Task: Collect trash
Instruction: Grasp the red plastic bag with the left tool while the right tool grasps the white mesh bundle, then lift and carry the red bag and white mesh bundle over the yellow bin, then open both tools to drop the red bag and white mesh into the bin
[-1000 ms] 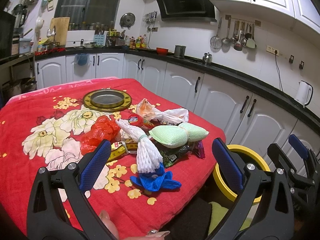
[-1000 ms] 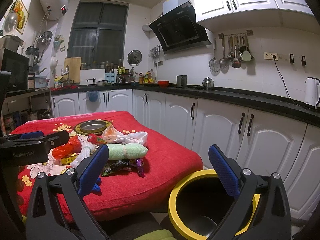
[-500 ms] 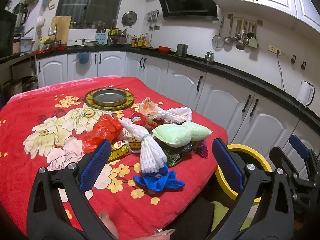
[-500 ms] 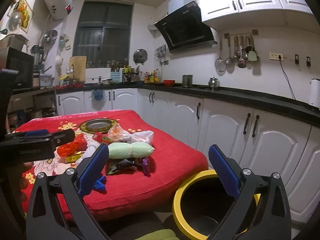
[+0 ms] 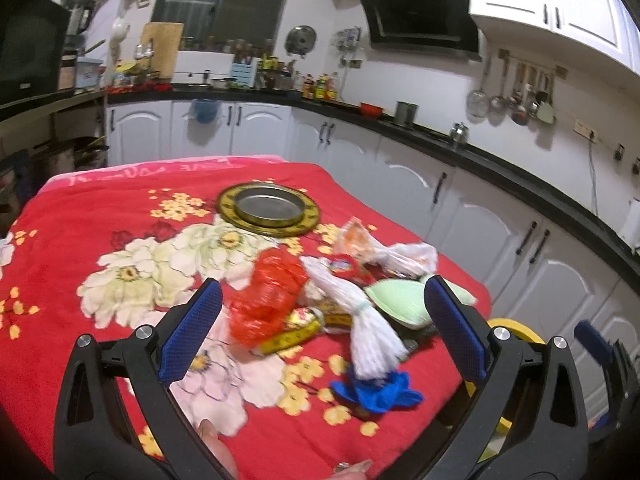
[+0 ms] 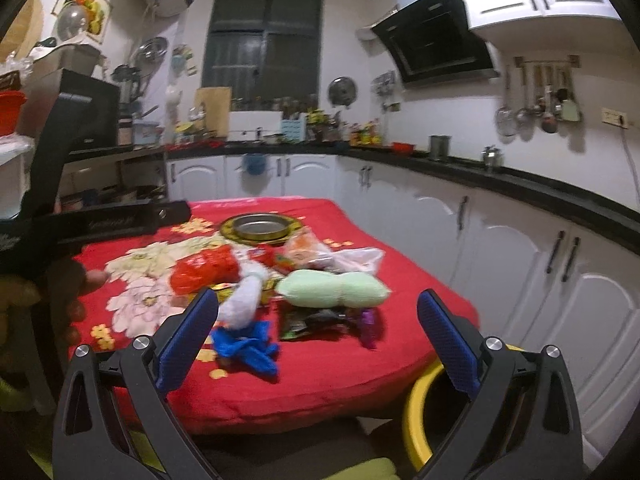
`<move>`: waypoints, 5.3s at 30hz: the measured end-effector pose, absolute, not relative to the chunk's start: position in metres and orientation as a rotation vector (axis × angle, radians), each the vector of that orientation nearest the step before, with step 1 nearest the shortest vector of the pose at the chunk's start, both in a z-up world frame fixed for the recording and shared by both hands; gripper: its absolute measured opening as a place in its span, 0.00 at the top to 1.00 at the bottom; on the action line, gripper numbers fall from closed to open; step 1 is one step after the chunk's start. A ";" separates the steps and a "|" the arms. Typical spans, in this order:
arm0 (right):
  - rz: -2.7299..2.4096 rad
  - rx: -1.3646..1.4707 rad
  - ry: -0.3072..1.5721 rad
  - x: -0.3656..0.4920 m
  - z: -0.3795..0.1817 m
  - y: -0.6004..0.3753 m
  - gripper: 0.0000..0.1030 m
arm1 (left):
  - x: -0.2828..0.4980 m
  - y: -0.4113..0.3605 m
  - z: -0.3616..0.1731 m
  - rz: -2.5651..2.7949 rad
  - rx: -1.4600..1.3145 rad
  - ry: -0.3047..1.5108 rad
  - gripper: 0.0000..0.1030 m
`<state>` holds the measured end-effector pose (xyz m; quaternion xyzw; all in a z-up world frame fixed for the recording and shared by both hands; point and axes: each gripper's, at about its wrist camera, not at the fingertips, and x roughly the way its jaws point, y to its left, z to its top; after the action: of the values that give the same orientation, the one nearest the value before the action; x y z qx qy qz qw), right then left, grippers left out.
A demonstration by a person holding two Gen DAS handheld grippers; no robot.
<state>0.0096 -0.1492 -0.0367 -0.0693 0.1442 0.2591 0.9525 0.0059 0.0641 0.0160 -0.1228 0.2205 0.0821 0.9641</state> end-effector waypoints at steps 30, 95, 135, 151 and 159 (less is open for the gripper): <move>0.745 -0.184 0.668 0.107 -0.085 -0.055 0.73 | 0.076 0.146 -0.047 0.038 -0.381 0.740 0.14; 0.630 -0.037 0.433 0.083 -0.009 -0.177 0.91 | 0.039 0.056 0.035 -0.113 -0.191 0.509 0.98; 0.155 0.072 0.580 0.085 -0.057 -0.383 0.91 | 0.101 -0.157 -0.050 -0.582 -0.022 0.738 0.97; 0.178 0.167 0.648 0.094 -0.080 -0.407 0.65 | 0.116 -0.152 -0.067 -0.507 -0.091 0.776 0.37; 0.226 0.160 0.620 0.094 -0.072 -0.389 0.57 | 0.101 -0.124 -0.053 -0.417 -0.107 0.706 0.11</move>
<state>0.0941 -0.3893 -0.0723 0.0783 0.3042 0.1106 0.9429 0.1011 -0.1237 -0.0529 -0.0518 0.3432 -0.2026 0.9157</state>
